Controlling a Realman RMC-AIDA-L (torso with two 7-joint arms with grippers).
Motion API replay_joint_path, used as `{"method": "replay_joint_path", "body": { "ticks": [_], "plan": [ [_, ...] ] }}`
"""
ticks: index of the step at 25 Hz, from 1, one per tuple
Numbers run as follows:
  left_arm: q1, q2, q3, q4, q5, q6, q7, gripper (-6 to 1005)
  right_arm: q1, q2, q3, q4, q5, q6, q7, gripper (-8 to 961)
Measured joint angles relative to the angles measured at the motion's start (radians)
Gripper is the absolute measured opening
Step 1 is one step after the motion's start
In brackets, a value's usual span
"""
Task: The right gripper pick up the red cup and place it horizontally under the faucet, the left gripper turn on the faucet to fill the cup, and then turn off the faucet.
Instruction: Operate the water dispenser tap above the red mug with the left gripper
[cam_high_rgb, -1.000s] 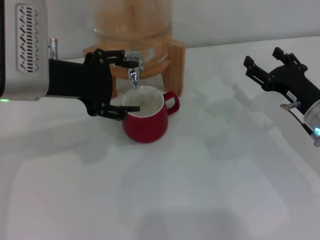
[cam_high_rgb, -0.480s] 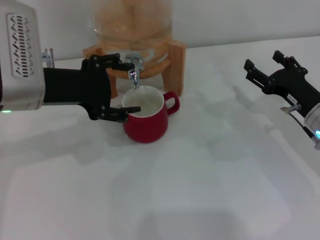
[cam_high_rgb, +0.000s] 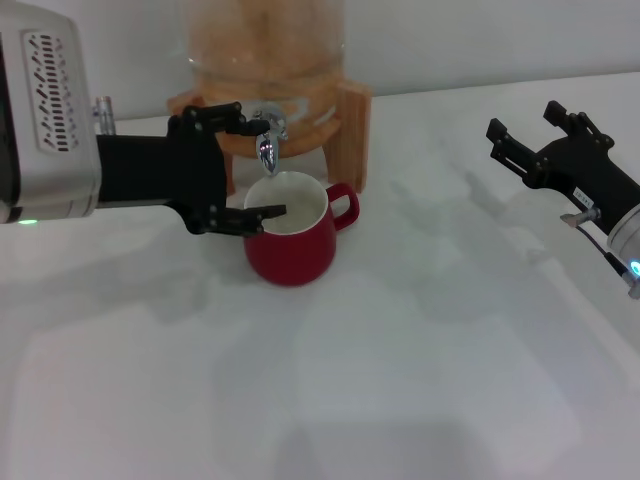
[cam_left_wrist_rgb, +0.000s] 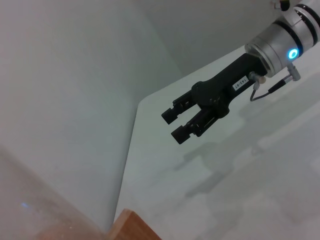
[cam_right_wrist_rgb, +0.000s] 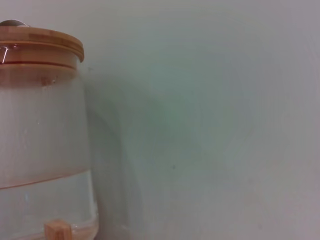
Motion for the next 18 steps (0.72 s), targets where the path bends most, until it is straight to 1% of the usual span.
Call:
{"method": "replay_joint_path", "body": {
  "ticks": [6,9,18],
  "plan": [
    [-0.009,-0.001,0.013,-0.015,0.000,-0.003,0.004,857,0.000,0.000,0.000,0.001,0.001,0.000,0.000,875],
    [-0.025,-0.001,0.022,-0.040,-0.002,-0.007,0.007,857,-0.002,0.000,0.000,0.001,0.001,0.000,0.000,875],
    [-0.035,0.000,0.022,-0.046,0.000,-0.022,0.009,857,-0.005,0.000,0.000,0.002,0.003,0.000,-0.004,875]
  ]
}}
